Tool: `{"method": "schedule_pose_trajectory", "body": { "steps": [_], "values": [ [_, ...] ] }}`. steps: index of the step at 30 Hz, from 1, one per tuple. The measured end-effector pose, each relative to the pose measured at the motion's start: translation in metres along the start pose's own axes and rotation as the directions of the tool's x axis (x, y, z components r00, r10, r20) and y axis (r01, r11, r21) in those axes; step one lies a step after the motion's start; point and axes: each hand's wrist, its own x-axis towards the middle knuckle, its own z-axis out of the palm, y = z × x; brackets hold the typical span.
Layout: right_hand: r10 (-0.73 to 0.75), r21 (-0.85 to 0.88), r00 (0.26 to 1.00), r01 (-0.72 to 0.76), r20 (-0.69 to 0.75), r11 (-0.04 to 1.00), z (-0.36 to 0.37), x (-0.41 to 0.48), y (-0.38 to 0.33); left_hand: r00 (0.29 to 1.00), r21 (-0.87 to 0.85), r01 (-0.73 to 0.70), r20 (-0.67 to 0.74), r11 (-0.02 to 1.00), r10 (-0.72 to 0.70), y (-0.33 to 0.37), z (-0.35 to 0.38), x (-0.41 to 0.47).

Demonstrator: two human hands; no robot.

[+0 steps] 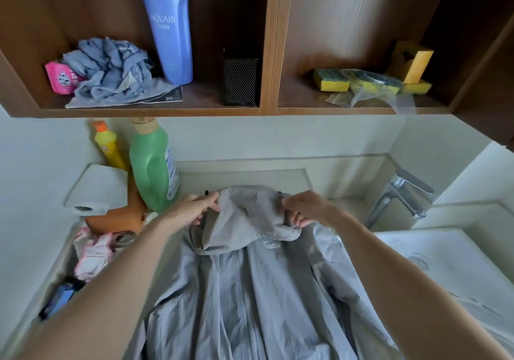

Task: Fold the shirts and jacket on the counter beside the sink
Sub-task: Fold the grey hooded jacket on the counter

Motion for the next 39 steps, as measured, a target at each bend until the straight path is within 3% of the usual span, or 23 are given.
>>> {"method": "schedule_pose_trajectory", "body": {
  "steps": [4,7,10,14,15,17,19,20,22,24,26,27,29,31,34,36,38,39],
  "values": [
    [-0.146,0.041,0.932,0.169,-0.332,0.985,0.005,0.004,0.004,0.996,-0.138,-0.056,-0.077,0.989,0.046,0.002,0.012,-0.001],
    [-0.064,0.091,0.968,0.089,-0.244,0.992,0.015,0.003,0.009,0.997,-0.201,-0.034,-0.078,0.979,0.019,0.008,0.018,-0.001],
    [-0.046,0.129,0.989,0.064,-0.141,0.990,0.029,0.004,0.013,0.999,0.025,-0.003,-0.045,1.000,0.004,0.007,0.024,-0.002],
    [-0.223,-0.154,0.941,0.188,-0.253,0.970,0.033,0.008,0.001,0.970,0.139,-0.060,-0.227,0.988,0.091,0.021,0.023,-0.002],
    [-0.279,-0.098,0.924,0.262,-0.263,0.960,0.030,0.008,-0.005,0.948,0.107,-0.106,-0.290,0.989,0.133,0.027,0.020,-0.003],
    [-0.313,0.203,0.906,0.377,-0.286,0.904,0.024,0.002,-0.018,0.918,-0.040,-0.263,-0.316,0.964,0.238,0.041,0.011,-0.011],
    [-0.264,0.448,0.909,0.392,-0.322,0.803,0.018,-0.004,-0.024,0.916,-0.288,-0.392,-0.208,0.874,0.342,0.049,0.002,-0.023],
    [-0.219,0.488,0.921,0.360,-0.322,0.795,0.017,-0.008,-0.024,0.922,-0.365,-0.386,-0.171,0.847,0.347,0.047,0.000,-0.027],
    [-0.130,0.432,0.963,0.224,-0.236,0.873,0.015,-0.017,-0.013,0.965,-0.300,-0.261,-0.080,0.917,0.249,0.034,-0.003,-0.032],
    [0.016,0.182,1.000,-0.017,0.006,0.983,0.015,-0.028,0.011,0.991,-0.001,0.007,0.135,1.000,-0.007,0.009,-0.003,-0.033],
    [0.236,-0.207,0.946,-0.191,0.221,0.960,0.019,-0.041,0.027,0.887,0.287,0.170,0.372,0.943,-0.273,-0.017,0.001,-0.040],
    [0.297,-0.348,0.920,-0.199,0.256,0.916,0.021,-0.043,0.030,0.857,0.327,0.184,0.408,0.927,-0.314,-0.026,0.004,-0.042],
    [0.259,-0.430,0.939,-0.142,0.226,0.891,0.026,-0.039,0.027,0.930,0.194,0.174,0.291,0.966,-0.226,-0.041,0.012,-0.035],
    [0.069,-0.309,0.995,-0.044,0.071,0.950,0.031,-0.028,0.022,0.991,0.065,0.132,-0.012,0.989,-0.131,-0.053,0.017,-0.023],
    [-0.146,-0.260,0.965,0.086,-0.219,0.962,0.036,-0.013,0.022,0.922,0.248,0.200,-0.374,0.948,-0.097,-0.073,0.014,-0.015],
    [-0.175,-0.354,0.957,0.085,-0.231,0.931,0.044,-0.005,0.033,0.891,0.226,0.341,-0.388,0.913,-0.237,-0.089,0.014,-0.019],
    [-0.073,-0.466,0.971,-0.044,-0.228,0.883,0.056,0.004,0.055,0.868,0.059,0.445,-0.275,0.894,-0.414,-0.100,0.022,-0.023],
    [0.007,-0.441,0.970,-0.116,-0.241,0.890,0.062,0.007,0.065,0.864,0.010,0.457,-0.241,0.890,-0.441,-0.106,0.026,-0.021]
  ]
}}
